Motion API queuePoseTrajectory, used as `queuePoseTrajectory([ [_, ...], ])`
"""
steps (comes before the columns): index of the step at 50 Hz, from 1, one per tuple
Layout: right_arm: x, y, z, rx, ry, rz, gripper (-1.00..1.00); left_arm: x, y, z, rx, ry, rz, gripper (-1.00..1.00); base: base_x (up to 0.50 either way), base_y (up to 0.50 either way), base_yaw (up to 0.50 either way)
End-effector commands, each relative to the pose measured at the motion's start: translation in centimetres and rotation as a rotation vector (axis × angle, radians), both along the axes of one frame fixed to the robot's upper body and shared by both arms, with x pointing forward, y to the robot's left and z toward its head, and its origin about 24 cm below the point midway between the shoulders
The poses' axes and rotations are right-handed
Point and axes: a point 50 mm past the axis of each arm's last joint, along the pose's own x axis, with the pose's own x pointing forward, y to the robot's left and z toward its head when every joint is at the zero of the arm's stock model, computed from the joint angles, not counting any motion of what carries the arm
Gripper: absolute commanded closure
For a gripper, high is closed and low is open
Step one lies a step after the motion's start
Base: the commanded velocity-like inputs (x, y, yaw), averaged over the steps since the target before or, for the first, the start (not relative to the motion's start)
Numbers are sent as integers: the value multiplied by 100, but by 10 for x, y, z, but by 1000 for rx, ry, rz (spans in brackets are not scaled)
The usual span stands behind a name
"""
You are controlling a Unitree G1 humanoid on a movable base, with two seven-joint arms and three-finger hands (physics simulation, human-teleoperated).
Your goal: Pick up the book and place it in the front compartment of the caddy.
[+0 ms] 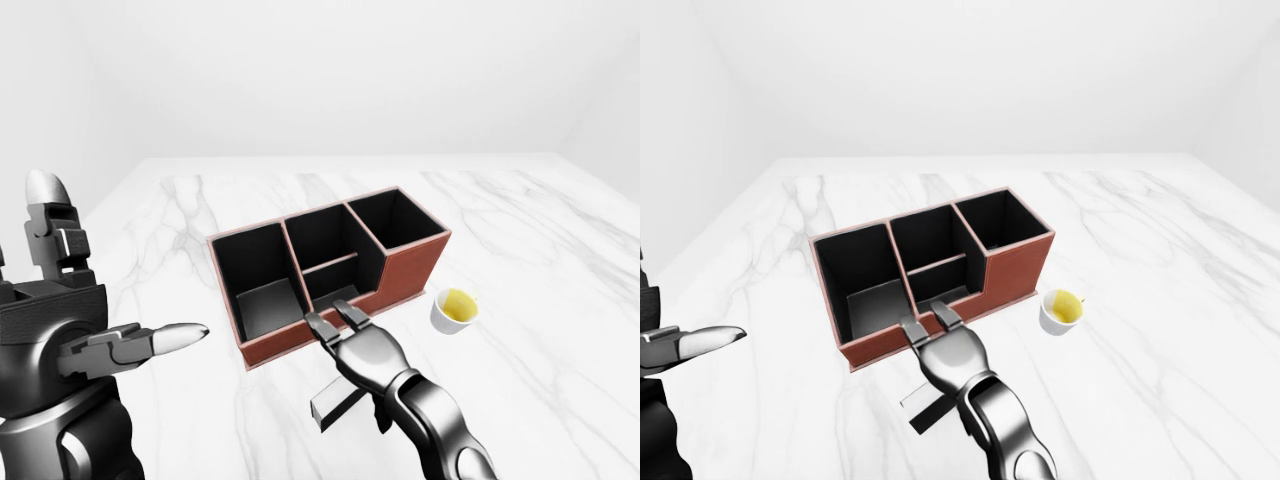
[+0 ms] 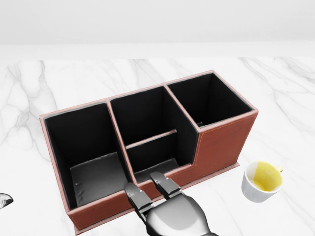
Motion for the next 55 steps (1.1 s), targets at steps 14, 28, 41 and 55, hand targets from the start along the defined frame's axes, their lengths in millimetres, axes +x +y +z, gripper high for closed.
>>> queuePoseTrajectory([
  [14, 0, 8, -9, -7, 40, 33, -100, 18, -3, -16, 4, 95, 18, -100, 0, 0, 0],
  [28, -1, 7, -18, -23, 79, 32, -100, 18, -3, -16, 4, 99, 20, -100, 0, 0, 0],
  [41, -3, 7, -25, -42, 102, 34, -100, 16, -2, -14, 4, 85, 23, -100, 0, 0, 0],
  [55, 3, 11, -29, -50, 114, 41, -100, 14, -1, -11, 3, 71, 26, -100, 0, 0, 0],
])
